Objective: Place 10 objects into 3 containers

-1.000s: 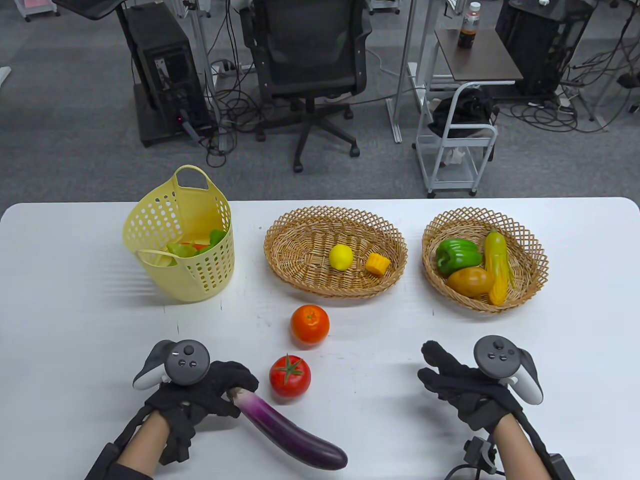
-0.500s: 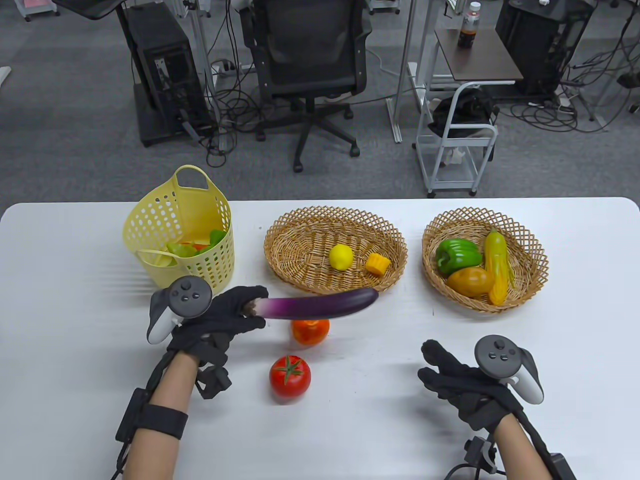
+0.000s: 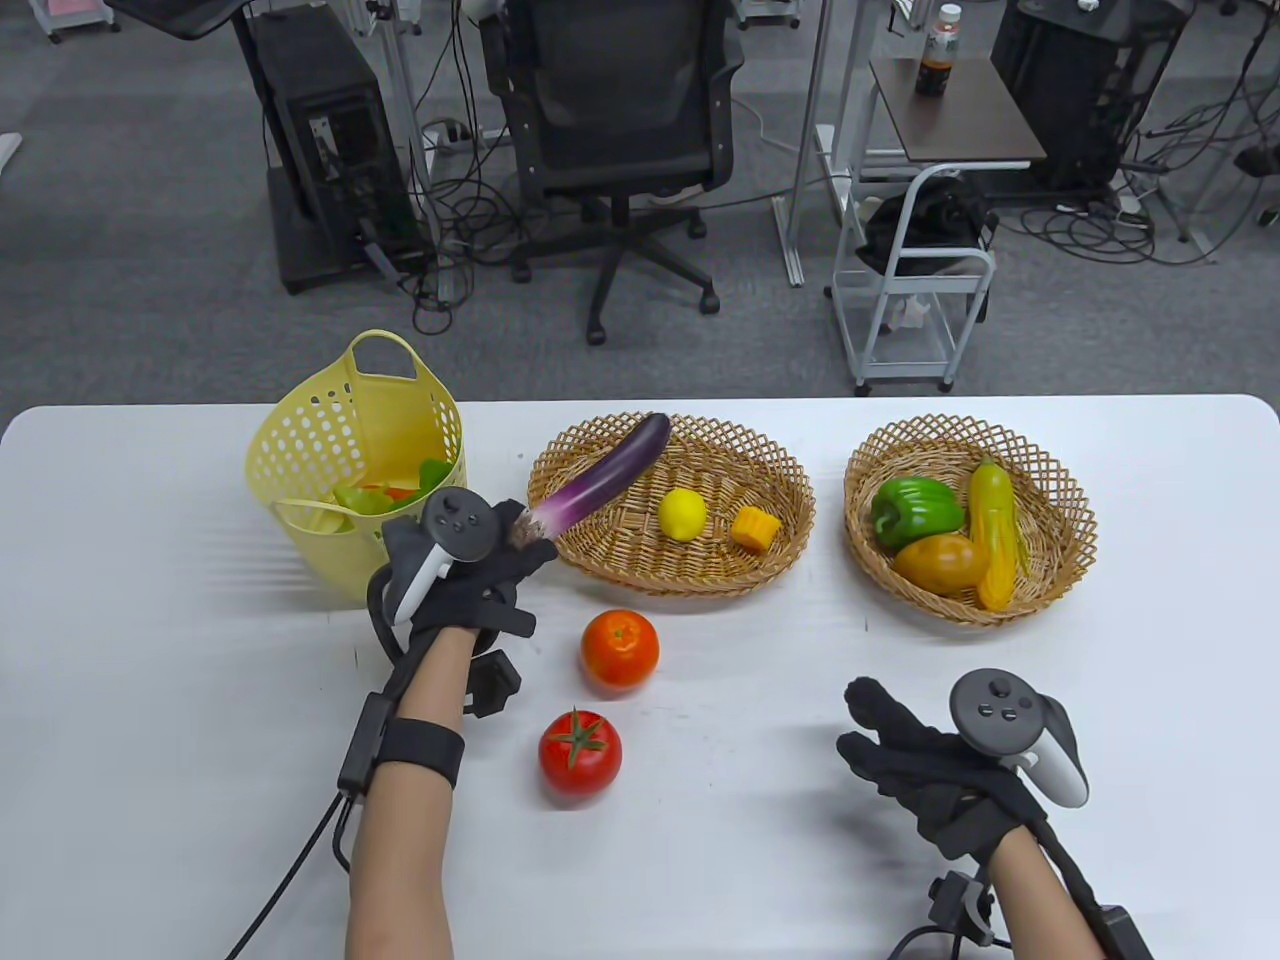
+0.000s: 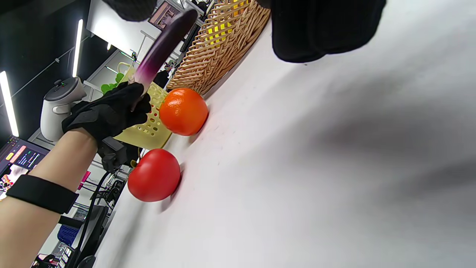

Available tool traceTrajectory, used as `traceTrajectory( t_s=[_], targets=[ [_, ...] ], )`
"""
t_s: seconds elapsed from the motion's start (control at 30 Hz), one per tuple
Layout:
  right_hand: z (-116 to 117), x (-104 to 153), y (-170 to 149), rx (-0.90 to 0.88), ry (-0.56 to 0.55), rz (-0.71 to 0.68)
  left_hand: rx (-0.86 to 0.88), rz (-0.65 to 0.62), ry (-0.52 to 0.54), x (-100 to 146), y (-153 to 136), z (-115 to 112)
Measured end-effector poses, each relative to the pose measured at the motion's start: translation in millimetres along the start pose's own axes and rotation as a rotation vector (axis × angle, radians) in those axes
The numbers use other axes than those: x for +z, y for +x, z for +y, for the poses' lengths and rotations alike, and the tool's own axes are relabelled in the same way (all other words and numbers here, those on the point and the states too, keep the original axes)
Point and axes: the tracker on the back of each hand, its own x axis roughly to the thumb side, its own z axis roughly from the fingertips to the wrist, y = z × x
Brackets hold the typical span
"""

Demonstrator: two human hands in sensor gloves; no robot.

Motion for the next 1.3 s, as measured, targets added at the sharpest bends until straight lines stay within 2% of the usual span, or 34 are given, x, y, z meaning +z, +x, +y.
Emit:
traceTrajectory(
  t_s=[0.2,0.33,0.63,0.73,0.87,0.93,1.03,1.1,1.17,1.3],
  targets=[
    [0,0,0,0.005,-0.002,0.002,-0.061,0.041,0.010,-8,0,-12],
    [0,0,-1,0.003,0.000,0.006,-0.042,0.027,0.022,-6,0,-9],
    [1,0,-1,0.015,0.006,0.009,0.091,-0.080,0.154,21,-26,3],
    [1,0,-1,0.015,0.007,0.011,0.121,-0.159,0.092,38,-31,-1],
    [2,0,0,0.015,0.011,0.011,0.063,-0.252,-0.033,59,-30,-18],
    [3,0,0,0.015,0.012,0.010,0.057,-0.296,-0.123,70,-28,-29],
    [3,0,0,0.015,0.013,0.014,0.137,-0.344,-0.249,84,-26,-46],
    [3,0,0,0.015,0.014,0.015,0.129,-0.368,-0.271,93,-24,-56],
    [3,0,0,0.016,0.012,0.015,0.091,-0.416,-0.240,103,-21,-65],
    [4,0,0,0.020,0.012,0.014,0.083,-0.439,-0.322,114,-15,-81]
  ],
)
